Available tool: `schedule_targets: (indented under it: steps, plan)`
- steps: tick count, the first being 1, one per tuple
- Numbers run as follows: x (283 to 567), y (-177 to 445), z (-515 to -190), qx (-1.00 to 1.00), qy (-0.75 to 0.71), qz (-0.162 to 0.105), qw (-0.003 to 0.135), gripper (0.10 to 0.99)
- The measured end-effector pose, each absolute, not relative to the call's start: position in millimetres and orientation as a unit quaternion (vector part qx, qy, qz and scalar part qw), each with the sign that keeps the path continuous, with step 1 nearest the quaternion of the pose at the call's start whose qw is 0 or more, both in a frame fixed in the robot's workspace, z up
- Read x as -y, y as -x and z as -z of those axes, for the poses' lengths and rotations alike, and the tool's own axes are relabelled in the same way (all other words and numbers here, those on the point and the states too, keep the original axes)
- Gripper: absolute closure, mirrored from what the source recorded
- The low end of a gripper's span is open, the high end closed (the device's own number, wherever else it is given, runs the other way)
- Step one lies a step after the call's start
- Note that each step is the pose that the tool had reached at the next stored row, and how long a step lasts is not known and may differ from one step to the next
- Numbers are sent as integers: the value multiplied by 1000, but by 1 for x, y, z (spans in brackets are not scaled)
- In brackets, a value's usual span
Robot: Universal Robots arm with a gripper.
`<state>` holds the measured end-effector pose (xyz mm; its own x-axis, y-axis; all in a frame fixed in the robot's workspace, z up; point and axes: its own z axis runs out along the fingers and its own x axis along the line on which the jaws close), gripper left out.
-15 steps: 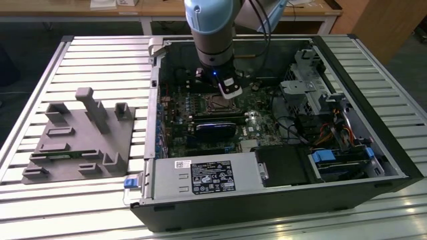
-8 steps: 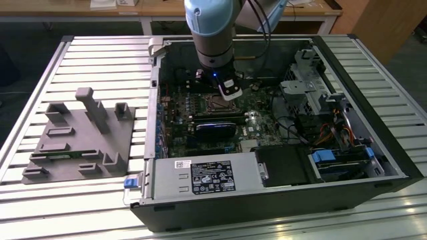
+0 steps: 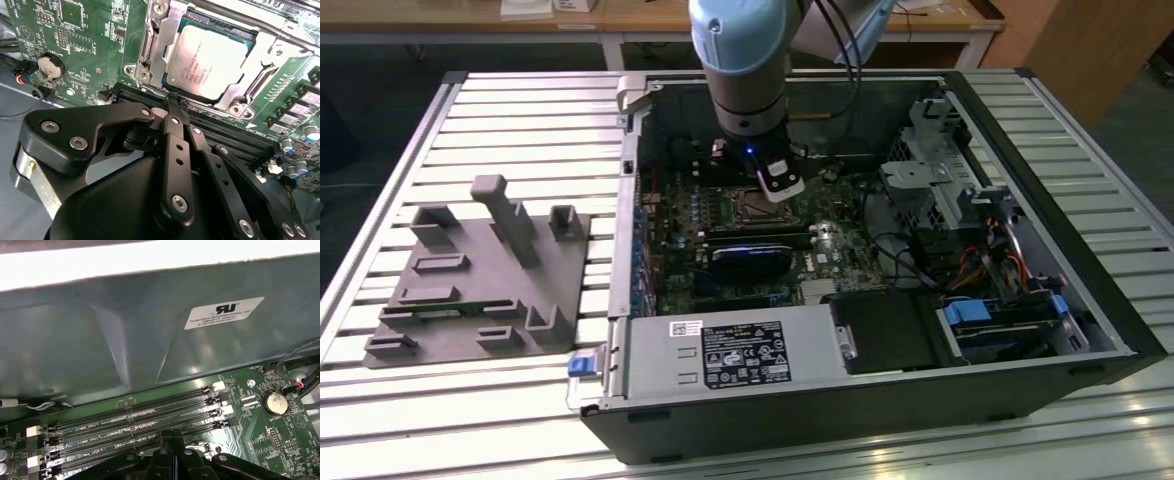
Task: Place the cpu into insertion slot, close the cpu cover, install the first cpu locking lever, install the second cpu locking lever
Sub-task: 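Install the first cpu locking lever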
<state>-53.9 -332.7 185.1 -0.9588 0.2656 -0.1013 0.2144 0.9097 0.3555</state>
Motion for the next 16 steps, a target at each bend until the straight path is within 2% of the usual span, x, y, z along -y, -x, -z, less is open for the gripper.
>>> schedule_targets:
  steps: [16]
  plan:
    - [333, 54, -197, -973, -124, -179, 73, 980]
